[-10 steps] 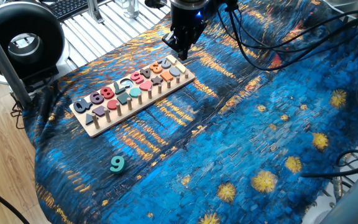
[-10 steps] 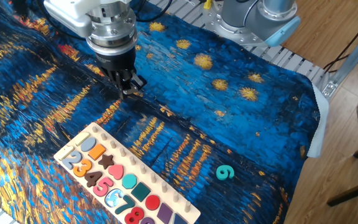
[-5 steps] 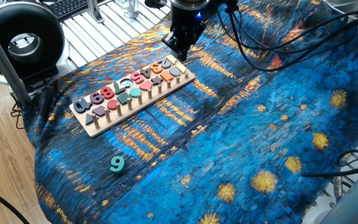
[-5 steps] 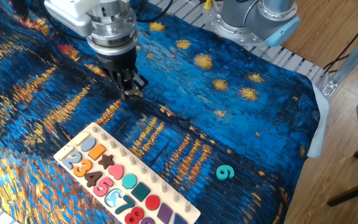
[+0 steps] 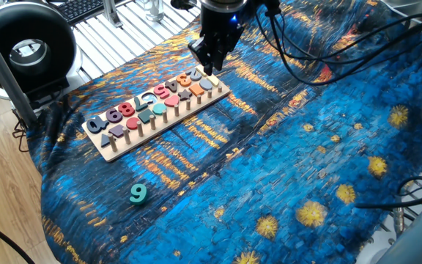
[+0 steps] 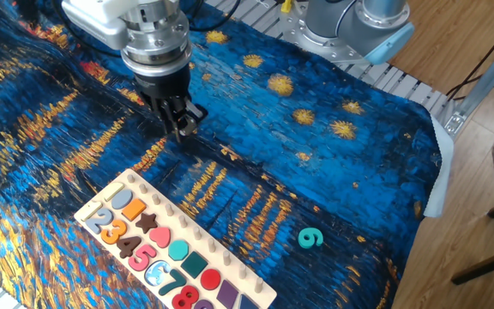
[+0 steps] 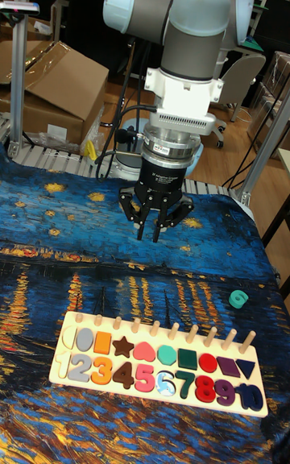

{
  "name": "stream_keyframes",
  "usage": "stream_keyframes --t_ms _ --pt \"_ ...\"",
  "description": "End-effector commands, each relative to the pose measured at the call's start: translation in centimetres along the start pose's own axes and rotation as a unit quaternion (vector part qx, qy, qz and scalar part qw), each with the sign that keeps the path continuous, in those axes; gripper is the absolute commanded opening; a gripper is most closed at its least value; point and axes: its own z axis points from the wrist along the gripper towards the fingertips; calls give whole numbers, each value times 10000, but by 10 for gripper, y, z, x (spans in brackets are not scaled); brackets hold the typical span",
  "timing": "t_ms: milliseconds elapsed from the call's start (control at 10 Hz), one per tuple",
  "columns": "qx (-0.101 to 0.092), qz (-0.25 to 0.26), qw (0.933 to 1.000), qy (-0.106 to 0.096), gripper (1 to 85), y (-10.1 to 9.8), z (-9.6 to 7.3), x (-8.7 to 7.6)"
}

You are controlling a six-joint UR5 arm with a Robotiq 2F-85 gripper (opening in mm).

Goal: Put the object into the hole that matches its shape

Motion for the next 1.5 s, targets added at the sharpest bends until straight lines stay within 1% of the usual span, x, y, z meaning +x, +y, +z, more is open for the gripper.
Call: stream_keyframes --t_ms 0,300,600,700,800,900,1000,1200,1300,1400 --pt "-107 14 9999 -44 310 6 2 0" --pt "-146 216 9996 -50 310 19 3 2" --pt "-320 466 9983 -133 307 35 5 0" --pt "-226 529 9981 -221 303 35 7 -1" --pt "-24 329 9991 -261 373 30 10 -1" --pt "-15 154 9999 -7 450 29 8 14" --pt "19 -198 9994 288 650 23 9 34" --pt "-74 -448 9985 310 810 19 14 46" --pt "-83 -540 9981 279 850 18 18 50" --pt "-209 -388 9990 74 850 28 21 43"
